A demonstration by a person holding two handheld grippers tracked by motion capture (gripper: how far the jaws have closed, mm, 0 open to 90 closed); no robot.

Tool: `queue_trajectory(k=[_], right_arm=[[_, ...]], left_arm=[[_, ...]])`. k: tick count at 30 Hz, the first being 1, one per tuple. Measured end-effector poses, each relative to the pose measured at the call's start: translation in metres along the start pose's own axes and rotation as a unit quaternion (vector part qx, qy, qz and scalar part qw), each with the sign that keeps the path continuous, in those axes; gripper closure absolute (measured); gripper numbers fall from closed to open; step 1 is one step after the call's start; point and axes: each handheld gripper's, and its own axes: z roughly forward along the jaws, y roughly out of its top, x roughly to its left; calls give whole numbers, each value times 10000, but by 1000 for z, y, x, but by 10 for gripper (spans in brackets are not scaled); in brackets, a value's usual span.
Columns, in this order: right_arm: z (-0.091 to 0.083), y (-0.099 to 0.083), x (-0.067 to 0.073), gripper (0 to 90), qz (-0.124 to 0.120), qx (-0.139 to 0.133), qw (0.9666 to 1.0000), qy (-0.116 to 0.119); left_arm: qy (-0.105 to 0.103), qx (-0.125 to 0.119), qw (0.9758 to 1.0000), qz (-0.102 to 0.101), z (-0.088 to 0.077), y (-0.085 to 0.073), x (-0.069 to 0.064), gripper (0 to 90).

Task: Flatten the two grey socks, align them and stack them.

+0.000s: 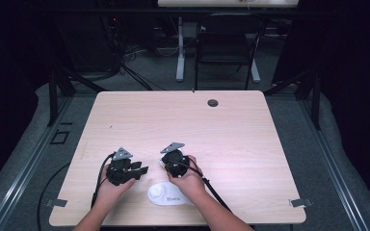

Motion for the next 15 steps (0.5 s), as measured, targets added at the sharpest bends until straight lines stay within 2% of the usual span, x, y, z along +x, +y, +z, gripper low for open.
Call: queue_trajectory(k=[5,9,13,15], right_arm=[[-12,3,0,889,86,-230,9997,29],[-24,5,-3,889,271,-464,9985,99],[-34,6,-8,889,434,-610,9971,103],[-38,5,-12,889,490,-664,9965,110]], left_arm=[[-11,-11,10000,36,2,1,-3,585],[-20,-17,10000,45,4,4,-5,588],[-114,9,9999,128,8,9,-10,628],[-134,-56,9998,146,9,12,-13,657]])
